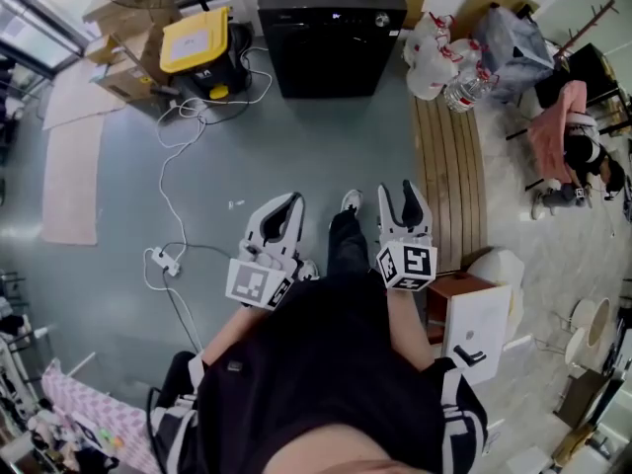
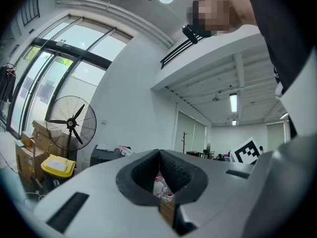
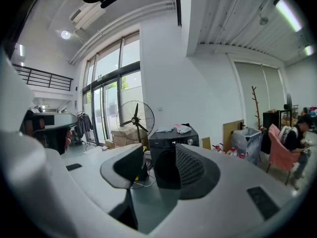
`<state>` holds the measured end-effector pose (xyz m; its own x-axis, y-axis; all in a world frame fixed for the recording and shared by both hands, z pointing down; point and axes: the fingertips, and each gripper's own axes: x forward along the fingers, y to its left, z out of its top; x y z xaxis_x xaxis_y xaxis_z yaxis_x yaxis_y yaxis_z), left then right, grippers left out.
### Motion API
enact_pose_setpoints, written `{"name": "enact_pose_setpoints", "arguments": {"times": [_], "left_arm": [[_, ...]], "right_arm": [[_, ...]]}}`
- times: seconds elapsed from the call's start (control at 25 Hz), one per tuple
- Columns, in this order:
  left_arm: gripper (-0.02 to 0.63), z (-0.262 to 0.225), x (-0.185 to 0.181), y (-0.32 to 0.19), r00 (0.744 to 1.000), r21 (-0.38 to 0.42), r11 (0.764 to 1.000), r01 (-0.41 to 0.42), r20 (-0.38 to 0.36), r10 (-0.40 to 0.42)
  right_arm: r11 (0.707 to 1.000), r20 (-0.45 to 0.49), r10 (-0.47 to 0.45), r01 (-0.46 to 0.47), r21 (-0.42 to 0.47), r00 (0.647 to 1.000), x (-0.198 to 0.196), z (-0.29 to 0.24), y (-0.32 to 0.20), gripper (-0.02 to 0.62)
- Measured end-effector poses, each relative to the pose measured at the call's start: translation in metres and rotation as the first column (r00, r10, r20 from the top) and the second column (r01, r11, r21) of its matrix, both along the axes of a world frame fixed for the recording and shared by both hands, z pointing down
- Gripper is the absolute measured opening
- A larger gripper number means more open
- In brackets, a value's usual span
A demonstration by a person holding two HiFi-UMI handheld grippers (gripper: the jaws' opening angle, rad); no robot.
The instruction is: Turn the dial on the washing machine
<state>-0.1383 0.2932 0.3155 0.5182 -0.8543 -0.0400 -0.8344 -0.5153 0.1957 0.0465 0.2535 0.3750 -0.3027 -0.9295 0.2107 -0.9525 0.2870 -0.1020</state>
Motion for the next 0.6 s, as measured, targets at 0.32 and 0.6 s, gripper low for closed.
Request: {"name": "enact_pose_setpoints", "arguments": {"times": [0.32, 0.6], "left_arm": [[0.021, -0.019, 0.046, -0.184, 0.999, 0.014, 0.999, 0.047, 0.020, -0.047], [0.021, -0.020, 0.086, -0.325, 0.998, 0.015, 0.998, 0.062, 0.011, -0.063]], "right_arm": [[0.999, -0.062, -0.047, 0.048, 0.014, 0.997, 0.043, 0.005, -0.217, 0.222], [0.995, -0.080, -0.095, 0.096, 0.017, 0.992, 0.064, 0.023, -0.398, 0.238]]}}
